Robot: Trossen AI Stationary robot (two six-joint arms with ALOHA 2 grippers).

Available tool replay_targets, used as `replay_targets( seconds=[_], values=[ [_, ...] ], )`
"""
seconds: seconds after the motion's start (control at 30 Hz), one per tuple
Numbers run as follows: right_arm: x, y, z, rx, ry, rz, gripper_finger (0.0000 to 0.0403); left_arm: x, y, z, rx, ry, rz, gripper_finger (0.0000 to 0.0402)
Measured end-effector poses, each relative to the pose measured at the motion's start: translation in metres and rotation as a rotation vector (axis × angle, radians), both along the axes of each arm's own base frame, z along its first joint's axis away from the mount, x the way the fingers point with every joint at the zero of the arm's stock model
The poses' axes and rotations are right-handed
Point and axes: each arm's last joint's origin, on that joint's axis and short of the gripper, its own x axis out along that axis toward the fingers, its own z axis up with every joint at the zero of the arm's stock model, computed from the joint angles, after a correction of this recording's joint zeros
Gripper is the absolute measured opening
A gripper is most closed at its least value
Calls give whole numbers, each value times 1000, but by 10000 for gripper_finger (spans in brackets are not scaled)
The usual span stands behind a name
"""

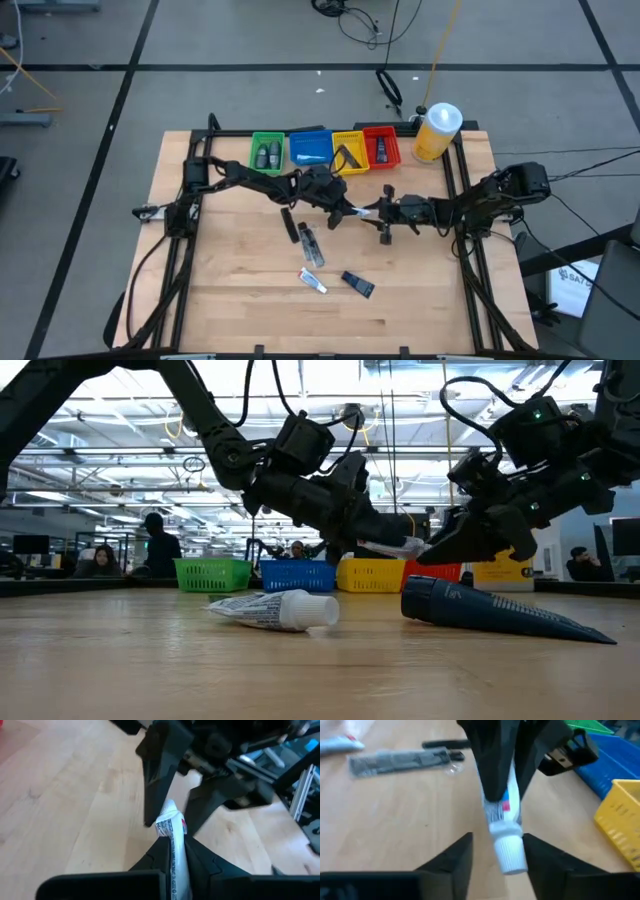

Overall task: Pick & Place Travel size toiletries
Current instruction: Put the top white toothpaste into the blue bin

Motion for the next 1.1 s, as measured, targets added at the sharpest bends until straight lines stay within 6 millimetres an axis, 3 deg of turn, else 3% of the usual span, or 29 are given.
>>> replay_targets(
  seconds=[0.2,0.4,0.53,0.67,0.77,0.93,1.1],
  values=[
    [-2,0,6,50,-16,-10,239,-9,12,4,0,78,0,11],
    [-5,-1,12,38,-22,-39,264,-35,21,55,142,144,44,23],
    [-7,-2,13,27,-16,-64,259,-62,33,95,335,209,204,36],
    [-8,-2,11,26,-8,-63,252,-87,59,115,452,286,395,22],
    [-8,-2,11,26,-10,-64,249,-101,89,114,432,304,462,9],
    [-7,-2,12,27,-19,-65,247,-121,139,87,328,375,503,22],
    [-7,-2,14,24,-38,-66,247,-128,170,69,161,315,389,38]
  ],
)
